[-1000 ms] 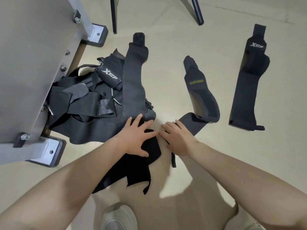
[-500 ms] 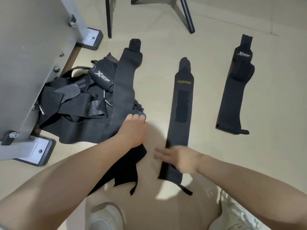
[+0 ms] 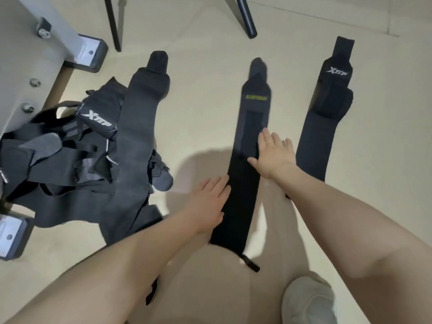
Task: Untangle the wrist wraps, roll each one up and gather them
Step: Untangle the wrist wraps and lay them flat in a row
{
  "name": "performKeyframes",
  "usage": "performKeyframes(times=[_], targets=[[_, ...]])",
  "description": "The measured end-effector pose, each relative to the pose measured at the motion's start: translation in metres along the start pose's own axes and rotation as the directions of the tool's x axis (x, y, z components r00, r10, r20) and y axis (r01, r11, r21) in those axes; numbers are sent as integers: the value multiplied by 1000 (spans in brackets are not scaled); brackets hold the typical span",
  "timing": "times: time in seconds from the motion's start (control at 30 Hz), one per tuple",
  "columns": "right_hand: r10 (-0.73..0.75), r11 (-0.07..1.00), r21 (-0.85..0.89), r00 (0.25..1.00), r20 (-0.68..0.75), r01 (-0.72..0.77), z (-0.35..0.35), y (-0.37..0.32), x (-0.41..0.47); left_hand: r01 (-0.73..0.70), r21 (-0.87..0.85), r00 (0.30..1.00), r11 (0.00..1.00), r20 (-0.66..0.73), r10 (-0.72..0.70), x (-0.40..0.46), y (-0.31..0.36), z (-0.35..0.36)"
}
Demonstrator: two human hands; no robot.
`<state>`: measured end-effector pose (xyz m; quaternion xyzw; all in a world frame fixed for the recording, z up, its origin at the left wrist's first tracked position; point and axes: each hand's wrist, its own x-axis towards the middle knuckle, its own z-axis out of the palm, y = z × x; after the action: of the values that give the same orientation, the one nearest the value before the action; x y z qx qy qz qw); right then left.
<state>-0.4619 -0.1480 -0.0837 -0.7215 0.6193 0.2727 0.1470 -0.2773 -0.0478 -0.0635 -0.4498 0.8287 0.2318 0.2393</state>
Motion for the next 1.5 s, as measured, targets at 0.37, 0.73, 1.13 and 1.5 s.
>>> performKeyframes(times=[0.37,0.73,1.13,1.5], targets=[[119,986,144,956,-267,-82,-23,70,81,-40,-6,984,999,-176,38,99,8,-32],[243,878,477,878,-411,-20,72,74,-7,-33,47,991,998,-125,39,126,4,-62],[-101,803,507,910,-403,314,10,-33,-40,76,-22,953,997,-293,-79,28,-48,-45],[-453,645,446,780,-431,621,-55,-254,-48,636,-382,591,671,-319,-741,-136,-200,5]])
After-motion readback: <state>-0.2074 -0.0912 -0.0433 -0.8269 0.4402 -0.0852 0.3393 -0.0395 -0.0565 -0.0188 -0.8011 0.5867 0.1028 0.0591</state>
